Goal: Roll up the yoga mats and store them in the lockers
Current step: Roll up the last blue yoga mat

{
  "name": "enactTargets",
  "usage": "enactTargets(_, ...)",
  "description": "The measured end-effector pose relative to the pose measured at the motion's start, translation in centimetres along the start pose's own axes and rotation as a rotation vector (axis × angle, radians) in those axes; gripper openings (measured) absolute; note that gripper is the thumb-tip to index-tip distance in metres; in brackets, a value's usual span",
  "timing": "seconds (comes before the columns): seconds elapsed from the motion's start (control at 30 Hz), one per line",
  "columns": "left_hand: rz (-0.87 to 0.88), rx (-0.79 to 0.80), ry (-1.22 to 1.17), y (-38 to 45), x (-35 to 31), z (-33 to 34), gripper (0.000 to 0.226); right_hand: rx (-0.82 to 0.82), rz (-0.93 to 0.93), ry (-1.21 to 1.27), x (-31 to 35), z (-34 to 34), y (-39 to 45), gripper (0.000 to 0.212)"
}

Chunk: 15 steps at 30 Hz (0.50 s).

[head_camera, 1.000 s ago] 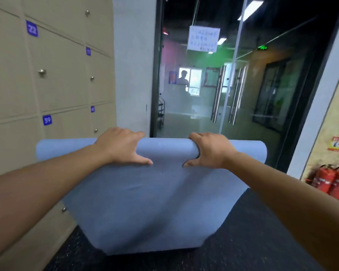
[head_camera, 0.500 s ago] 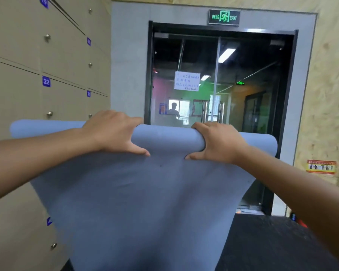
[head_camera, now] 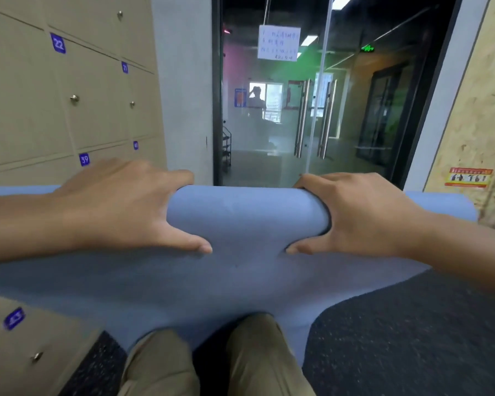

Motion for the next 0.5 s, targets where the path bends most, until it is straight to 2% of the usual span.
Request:
enactTargets(0.13, 0.046, 0.131, -0.036, -4.5, -1.7, 2.7, 0.093, 0.13, -0.007, 0.048, 3.0, 1.5, -4.5, 0.079)
enactTargets(0.23, 0.086, 0.232, -0.059, -8.3, -3.6, 4.6, 0.084, 0.205, -0.056, 0.117, 5.5, 3.2, -8.2, 0.078)
enactTargets(0.5, 0.146, 0.435, -0.129, -16.5, -8.0, 10.1, 0.088, 0.214, -0.2, 0.277, 12.2, 8.6, -15.1, 0.073)
Point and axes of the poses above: each hand's wrist, its own y-axis towards the middle knuckle, its own z-axis out of the palm, x = y × z, the point moved 8 cm from there along y, towards the middle knuckle, and after that the axes turned 5 degrees about y, right-handed, at the moved point
